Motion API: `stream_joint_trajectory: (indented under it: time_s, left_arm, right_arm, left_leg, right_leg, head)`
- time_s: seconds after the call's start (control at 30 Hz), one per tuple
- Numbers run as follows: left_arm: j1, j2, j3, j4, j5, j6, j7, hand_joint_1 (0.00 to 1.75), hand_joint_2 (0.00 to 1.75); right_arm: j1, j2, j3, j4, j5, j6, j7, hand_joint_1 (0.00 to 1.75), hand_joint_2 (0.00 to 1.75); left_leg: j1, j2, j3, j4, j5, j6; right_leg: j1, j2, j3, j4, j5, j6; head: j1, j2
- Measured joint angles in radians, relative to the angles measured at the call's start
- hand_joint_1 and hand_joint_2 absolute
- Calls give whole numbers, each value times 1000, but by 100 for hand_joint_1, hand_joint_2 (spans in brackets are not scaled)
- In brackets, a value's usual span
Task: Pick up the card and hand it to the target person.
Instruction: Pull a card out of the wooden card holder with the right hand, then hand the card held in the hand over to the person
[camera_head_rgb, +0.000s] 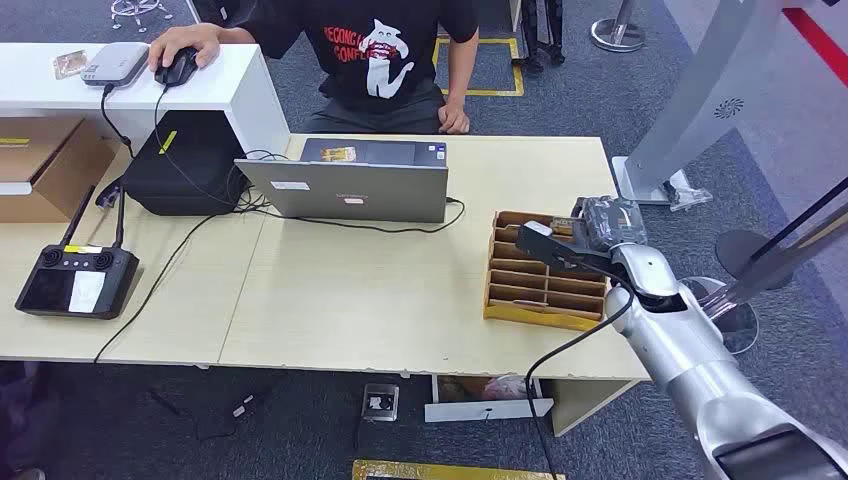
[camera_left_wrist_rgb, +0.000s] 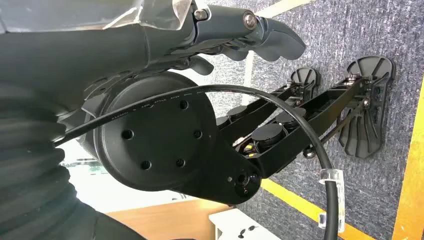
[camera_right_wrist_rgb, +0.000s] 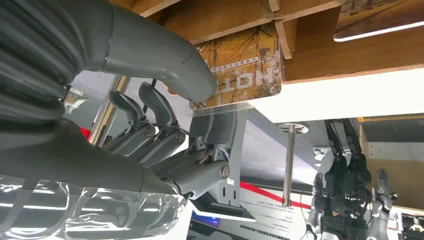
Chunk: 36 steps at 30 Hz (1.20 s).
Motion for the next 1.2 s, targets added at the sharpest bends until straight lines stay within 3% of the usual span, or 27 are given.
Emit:
stream_joint_trajectory:
  time_s: [0.33,0.63,1.2]
  left_arm:
    - [0,-1,0,0,0,-1,-6,0,175]
    - [-1,-2,1,0,0,5,-7,0,175]
    - [-3,-3,1,0,0,7,-17,0,175]
  right_arm:
    - [4,-5,-18,-36,-27,-37,-11,161,175]
    - [4,-4,-46,-160,-63,-86,-61,164,175]
    - [-59,164,-47,-197,-50,-70,-81,168,175]
  left_leg:
    - [0,0,0,0,0,0]
    - [0,0,0,0,0,0]
    - [0,0,0,0,1,-1]
  right_leg:
    - [0,0,0,0,0,0]
    - [0,0,0,0,0,0]
    - [0,0,1,1,0,0]
  head:
    - [0,0]
    - [0,0]
    - [0,0]
